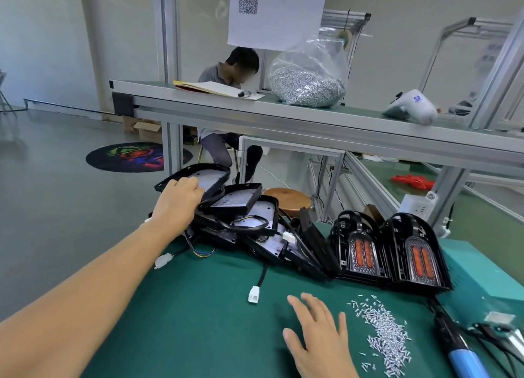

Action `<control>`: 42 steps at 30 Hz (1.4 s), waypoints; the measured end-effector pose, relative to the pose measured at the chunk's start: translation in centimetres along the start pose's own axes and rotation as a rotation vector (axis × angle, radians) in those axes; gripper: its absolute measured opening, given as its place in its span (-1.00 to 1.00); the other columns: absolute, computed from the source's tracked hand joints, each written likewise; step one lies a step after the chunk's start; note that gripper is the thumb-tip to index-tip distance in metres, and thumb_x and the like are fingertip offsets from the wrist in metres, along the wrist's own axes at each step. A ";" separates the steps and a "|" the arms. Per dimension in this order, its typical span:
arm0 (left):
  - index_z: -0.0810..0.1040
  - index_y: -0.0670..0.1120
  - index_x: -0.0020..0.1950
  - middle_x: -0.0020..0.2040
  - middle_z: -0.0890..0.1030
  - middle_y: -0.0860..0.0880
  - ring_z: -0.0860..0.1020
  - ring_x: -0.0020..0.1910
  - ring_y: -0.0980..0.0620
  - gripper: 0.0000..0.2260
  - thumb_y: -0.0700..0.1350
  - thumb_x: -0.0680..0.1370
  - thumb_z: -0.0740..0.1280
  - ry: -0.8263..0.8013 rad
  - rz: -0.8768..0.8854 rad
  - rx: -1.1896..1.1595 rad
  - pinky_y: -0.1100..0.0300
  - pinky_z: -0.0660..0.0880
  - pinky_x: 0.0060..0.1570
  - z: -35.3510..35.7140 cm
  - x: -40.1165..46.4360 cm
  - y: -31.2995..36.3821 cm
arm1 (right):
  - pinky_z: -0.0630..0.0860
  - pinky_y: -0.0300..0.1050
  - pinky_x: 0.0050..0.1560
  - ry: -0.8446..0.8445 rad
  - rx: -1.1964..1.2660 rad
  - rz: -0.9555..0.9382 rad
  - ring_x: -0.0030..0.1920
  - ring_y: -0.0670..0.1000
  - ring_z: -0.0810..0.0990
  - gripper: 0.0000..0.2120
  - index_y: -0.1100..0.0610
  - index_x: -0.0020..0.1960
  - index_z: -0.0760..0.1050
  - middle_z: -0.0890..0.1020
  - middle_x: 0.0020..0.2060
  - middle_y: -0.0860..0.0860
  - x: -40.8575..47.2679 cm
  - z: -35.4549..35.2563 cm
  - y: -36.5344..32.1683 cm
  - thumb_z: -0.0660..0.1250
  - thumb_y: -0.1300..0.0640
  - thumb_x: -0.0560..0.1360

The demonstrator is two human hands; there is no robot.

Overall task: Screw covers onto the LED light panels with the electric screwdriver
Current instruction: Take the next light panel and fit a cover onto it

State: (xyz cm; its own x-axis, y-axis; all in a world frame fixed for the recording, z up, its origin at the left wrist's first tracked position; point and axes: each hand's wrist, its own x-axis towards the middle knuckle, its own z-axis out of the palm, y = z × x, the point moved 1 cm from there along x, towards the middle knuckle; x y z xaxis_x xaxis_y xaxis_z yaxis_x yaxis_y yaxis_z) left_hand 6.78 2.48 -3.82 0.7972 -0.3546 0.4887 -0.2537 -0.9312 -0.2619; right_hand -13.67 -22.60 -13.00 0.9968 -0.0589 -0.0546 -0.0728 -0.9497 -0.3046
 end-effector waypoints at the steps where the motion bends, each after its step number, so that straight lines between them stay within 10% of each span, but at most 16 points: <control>1: 0.54 -0.25 -0.07 -0.10 0.48 -0.20 0.44 -0.09 -0.19 -0.80 -0.44 0.36 0.30 0.042 -0.006 -0.031 0.01 0.29 -0.13 -0.5 -0.2 -0.1 | -0.28 0.14 0.50 0.007 0.000 -0.007 0.56 -0.11 -0.16 -0.46 -0.24 0.55 -0.10 -0.10 0.55 -0.19 -0.1 -0.1 0.0 0.05 -0.11 0.65; 9: 0.55 -0.31 -0.06 -0.28 0.40 -0.19 0.43 -0.29 -0.18 -0.65 -0.58 0.22 0.28 0.395 0.004 -0.116 -0.06 0.42 -0.25 -7.1 -4.1 0.7 | -0.23 -0.14 0.50 0.104 0.157 -0.147 0.54 -0.15 -0.06 -0.48 -0.16 0.56 -0.02 0.03 0.52 -0.18 -0.9 -1.2 -1.4 0.07 -0.07 0.66; 14: 0.60 -0.31 0.06 -0.29 0.46 -0.17 0.47 -0.32 -0.16 -0.60 -0.36 0.41 0.03 0.470 0.138 -0.161 0.04 0.29 -0.25 -9.6 -8.7 5.2 | 0.06 -0.59 0.25 0.074 0.705 -0.200 0.40 -0.40 0.18 -0.53 -0.18 0.51 0.15 0.22 0.36 -0.42 -1.8 -2.1 -3.1 0.16 -0.09 0.63; 20: 0.57 -0.31 0.20 -0.26 0.47 -0.11 0.34 -0.23 -0.10 -0.60 -0.35 0.47 0.07 0.460 0.230 -0.252 0.07 0.25 -0.25 -9.1 -14.7 11.2 | 0.42 -0.14 0.35 -0.054 1.276 -0.168 0.20 -0.22 0.56 -0.39 -0.13 0.39 0.35 0.64 0.13 -0.14 -2.9 -3.6 -4.2 0.22 -0.32 0.39; 23: 0.56 -0.27 0.23 -0.25 0.46 -0.07 0.34 -0.22 -0.07 -0.59 -0.33 0.58 -0.02 0.447 0.291 -0.323 0.10 0.24 -0.24 -8.2 -16.9 13.7 | 0.56 -0.09 0.14 -0.067 1.423 -0.135 0.08 -0.06 0.62 -0.64 -0.07 0.27 0.47 0.66 0.12 0.01 -3.6 -3.9 -4.1 0.34 -0.16 0.53; 32: 0.44 -0.19 0.19 -0.28 0.50 -0.03 0.36 -0.25 -0.03 -0.71 -0.32 0.54 0.05 0.425 0.604 -0.389 0.14 0.32 -0.22 -4.8 -20.1 18.1 | 0.64 -0.04 -0.16 -0.057 1.335 0.247 -0.21 -0.05 0.59 -0.84 0.12 0.13 0.46 0.65 -0.13 0.00 -5.8 -0.1 0.2 0.29 0.18 0.55; 37: 0.53 -0.06 0.17 -0.06 0.54 0.02 0.47 -0.10 0.02 -0.57 0.22 0.49 0.27 0.202 0.732 -0.482 0.14 0.40 -0.08 -4.4 -21.0 18.1 | 0.63 -0.02 -0.07 -0.022 1.245 0.314 -0.11 0.03 0.61 -0.84 0.14 0.13 0.48 0.66 0.01 0.08 -5.8 1.3 2.3 0.22 0.20 0.57; 42: 0.56 -0.09 0.20 0.15 0.50 0.04 0.39 0.15 0.08 -0.64 0.12 0.57 0.20 0.089 0.145 -0.867 0.25 0.25 0.15 -4.0 -19.7 17.5 | 0.47 -0.13 -0.10 0.091 0.937 0.289 -0.21 -0.05 0.47 -0.84 0.06 -0.15 0.41 0.55 -0.20 -0.04 -5.1 0.7 3.8 0.17 0.12 0.60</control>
State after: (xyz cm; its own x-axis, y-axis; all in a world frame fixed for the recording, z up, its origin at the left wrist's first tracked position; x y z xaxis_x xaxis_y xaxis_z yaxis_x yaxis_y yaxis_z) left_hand -15.59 -7.16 -14.68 0.6880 -0.4461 0.5725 -0.7045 -0.6000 0.3791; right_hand -19.05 -25.66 -14.57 0.9323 -0.3114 -0.1840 -0.2723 -0.2692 -0.9238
